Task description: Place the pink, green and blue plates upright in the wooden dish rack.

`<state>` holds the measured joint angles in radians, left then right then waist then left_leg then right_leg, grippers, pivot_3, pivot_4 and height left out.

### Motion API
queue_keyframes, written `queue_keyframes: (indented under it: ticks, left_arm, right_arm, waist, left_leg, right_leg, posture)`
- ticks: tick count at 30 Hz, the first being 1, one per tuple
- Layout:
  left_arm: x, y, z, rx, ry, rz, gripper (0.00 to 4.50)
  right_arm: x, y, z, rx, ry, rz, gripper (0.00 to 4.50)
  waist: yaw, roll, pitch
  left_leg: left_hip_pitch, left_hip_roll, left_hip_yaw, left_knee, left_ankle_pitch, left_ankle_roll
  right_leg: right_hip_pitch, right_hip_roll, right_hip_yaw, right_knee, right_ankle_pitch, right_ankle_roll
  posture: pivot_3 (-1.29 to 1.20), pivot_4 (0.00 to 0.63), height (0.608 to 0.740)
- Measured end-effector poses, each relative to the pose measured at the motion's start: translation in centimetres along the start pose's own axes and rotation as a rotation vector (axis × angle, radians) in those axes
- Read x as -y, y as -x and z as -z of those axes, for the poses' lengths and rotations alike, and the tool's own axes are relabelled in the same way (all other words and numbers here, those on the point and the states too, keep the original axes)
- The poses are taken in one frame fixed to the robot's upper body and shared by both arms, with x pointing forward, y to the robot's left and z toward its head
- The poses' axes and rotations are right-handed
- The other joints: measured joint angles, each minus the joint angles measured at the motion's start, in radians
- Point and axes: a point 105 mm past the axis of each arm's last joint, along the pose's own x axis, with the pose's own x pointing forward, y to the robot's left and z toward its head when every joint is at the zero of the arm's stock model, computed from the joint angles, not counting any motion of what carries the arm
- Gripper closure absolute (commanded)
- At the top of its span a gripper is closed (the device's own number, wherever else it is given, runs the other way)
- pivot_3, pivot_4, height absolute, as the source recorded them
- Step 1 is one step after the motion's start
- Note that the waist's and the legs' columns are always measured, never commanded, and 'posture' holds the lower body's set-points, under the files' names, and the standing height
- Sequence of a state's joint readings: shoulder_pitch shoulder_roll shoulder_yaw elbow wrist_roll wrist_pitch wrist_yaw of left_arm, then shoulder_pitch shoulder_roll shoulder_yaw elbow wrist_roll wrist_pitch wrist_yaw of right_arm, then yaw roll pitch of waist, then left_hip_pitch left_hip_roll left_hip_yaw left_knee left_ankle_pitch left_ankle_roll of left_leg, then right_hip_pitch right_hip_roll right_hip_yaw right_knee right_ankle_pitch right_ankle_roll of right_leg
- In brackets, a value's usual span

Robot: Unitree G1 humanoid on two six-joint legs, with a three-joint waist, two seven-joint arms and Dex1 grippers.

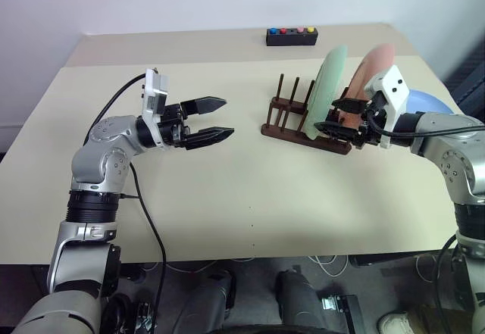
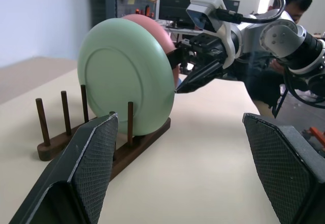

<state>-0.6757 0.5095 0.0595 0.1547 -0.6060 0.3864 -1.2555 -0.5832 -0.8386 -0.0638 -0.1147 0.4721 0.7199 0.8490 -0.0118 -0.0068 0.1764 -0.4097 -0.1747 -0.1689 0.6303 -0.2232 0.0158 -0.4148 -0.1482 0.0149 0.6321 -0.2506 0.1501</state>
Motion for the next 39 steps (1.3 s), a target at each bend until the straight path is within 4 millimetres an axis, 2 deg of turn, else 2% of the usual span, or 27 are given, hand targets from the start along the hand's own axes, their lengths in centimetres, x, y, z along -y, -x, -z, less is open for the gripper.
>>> queue_keyframes:
  ticks: [6, 15, 19, 25, 32, 35, 39]
  left_arm:
    - [0.0, 0.0, 0.0, 0.0, 0.001, -0.002, 0.46]
    - [-0.1, 0.0, 0.0, 0.0, 0.001, -0.008, 0.46]
    - [-0.1, 0.0, 0.0, -0.001, 0.001, -0.009, 0.46]
    - [-0.1, -0.1, 0.1, -0.002, 0.002, -0.008, 0.46]
    - [0.0, -0.2, 0.1, 0.003, 0.005, -0.003, 0.46]
    - [0.0, -0.3, 0.2, 0.004, 0.006, -0.002, 0.46]
    - [0.0, -0.3, 0.2, 0.002, 0.004, -0.002, 0.46]
  right_arm:
    - [0.3, 0.7, -0.4, -0.036, 0.058, 0.022, 1.16]
    - [-0.9, 0.8, 0.0, -0.062, 0.024, -0.041, 1.16]
    - [-1.3, 1.4, 0.2, -0.098, 0.021, -0.058, 1.16]
    - [-1.6, 2.9, -0.5, -0.109, 0.006, -0.074, 1.16]
    - [-2.8, 3.9, -1.5, -0.089, -0.02, -0.137, 1.16]
    - [-3.5, 4.8, -2.8, -0.022, -0.067, -0.202, 1.16]
    - [-2.2, 6.8, -6.1, 0.15, -0.065, -0.169, 1.16]
  waist:
    - [0.0, 0.0, 0.0]
    - [0.001, 0.0, 0.0]
    - [0.001, 0.0, 0.0]
    - [0.002, 0.0, 0.0]
    - [0.003, 0.0, 0.0]
    - [0.003, 0.0, 0.0]
    - [0.003, -0.001, 0.0]
  left_leg:
    - [0.0, 0.0, 0.0, 0.0, 0.0, 0.0]
    - [0.0, 0.0, 0.0, 0.0, 0.0, 0.0]
    - [0.0, 0.0, 0.0, 0.0, 0.0, 0.0]
    - [0.0, 0.0, 0.0, 0.0, 0.0, 0.0]
    - [0.0, 0.0, 0.0, 0.0, 0.0, 0.0]
    - [0.0, 0.0, 0.0, 0.0, 0.0, 0.0]
    - [0.0, 0.0, 0.0, 0.0, 0.0, 0.001]
  right_leg:
    - [0.0, 0.0, 0.0, 0.0, 0.0, 0.0]
    - [0.0, 0.0, 0.0, 0.0, 0.0, 0.0]
    - [0.0, 0.0, 0.0, 0.0, 0.0, 0.0]
    - [0.0, 0.0, 0.0, 0.0, 0.0, 0.0]
    - [0.0, -0.001, 0.0, -0.001, 0.0, 0.0]
    - [0.001, -0.001, 0.0, -0.001, 0.0, 0.0]
    - [0.001, -0.001, 0.0, -0.001, 0.0, 0.0]
  posture:
    - [0.0, 0.15, 0.74]
    - [0.0, 0.15, 0.74]
    - [0.0, 0.15, 0.74]
    - [0.0, 0.15, 0.74]
    - [0.0, 0.15, 0.74]
    - [0.0, 0.15, 0.74]
    - [0.0, 0.15, 0.74]
